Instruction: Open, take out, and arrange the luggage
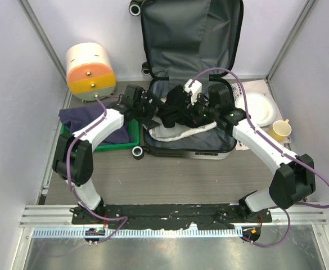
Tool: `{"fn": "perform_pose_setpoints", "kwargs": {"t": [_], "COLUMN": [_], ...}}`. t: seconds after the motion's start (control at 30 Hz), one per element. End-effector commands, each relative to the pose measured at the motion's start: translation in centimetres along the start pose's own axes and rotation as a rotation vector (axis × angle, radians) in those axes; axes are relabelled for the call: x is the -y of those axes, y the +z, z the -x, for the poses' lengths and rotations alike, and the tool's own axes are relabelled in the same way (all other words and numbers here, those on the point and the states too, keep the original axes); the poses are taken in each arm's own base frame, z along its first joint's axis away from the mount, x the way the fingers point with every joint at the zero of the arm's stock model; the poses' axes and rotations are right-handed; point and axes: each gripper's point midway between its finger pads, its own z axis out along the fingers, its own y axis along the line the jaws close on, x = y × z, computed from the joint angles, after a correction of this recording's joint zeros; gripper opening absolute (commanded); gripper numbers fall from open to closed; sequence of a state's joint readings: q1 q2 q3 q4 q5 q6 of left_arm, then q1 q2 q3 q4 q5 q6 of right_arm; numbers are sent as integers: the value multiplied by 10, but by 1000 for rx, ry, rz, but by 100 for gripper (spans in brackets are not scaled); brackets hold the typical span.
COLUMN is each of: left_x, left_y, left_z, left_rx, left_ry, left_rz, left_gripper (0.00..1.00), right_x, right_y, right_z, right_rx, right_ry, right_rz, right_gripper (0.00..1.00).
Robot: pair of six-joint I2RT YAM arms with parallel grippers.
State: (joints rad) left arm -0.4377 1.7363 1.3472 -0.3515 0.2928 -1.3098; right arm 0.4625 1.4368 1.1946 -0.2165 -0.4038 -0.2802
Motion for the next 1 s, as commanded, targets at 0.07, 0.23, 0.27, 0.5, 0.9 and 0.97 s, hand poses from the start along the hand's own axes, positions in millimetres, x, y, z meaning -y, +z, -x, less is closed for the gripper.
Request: {"fn": "perform_pose_setpoints", "kwargs": {"t": [0.07,0.23,0.27,0.5,0.9,0.97], "left_x": [20,44,48,48,-16,-23], "left_y": [10,19,19,-6,-64,-73], "left_z": [-1,-5,-6,5,56,66], "left_rx": [-5,-36,-48,-75,-7,14], "left_ry": [-43,-25,-21,104,575,616], "left_rz": [-71,-149,-164,-199,125,171], "left_gripper": [100,95,90,0,0,0], "right_x": [-13,-34,-40,-45,33,45], "right_y": [-18,-19,-18,-22,-32,-27], "right_z": [37,44,47,53,-6,-32], "right_rx": [121,143,152,154,-49,-113], "right_ry": [-26,-9,0,53,206,166], "right_rz": [44,84,96,101,-46,-93], "right_gripper": [1,1,1,2,66,66]}}
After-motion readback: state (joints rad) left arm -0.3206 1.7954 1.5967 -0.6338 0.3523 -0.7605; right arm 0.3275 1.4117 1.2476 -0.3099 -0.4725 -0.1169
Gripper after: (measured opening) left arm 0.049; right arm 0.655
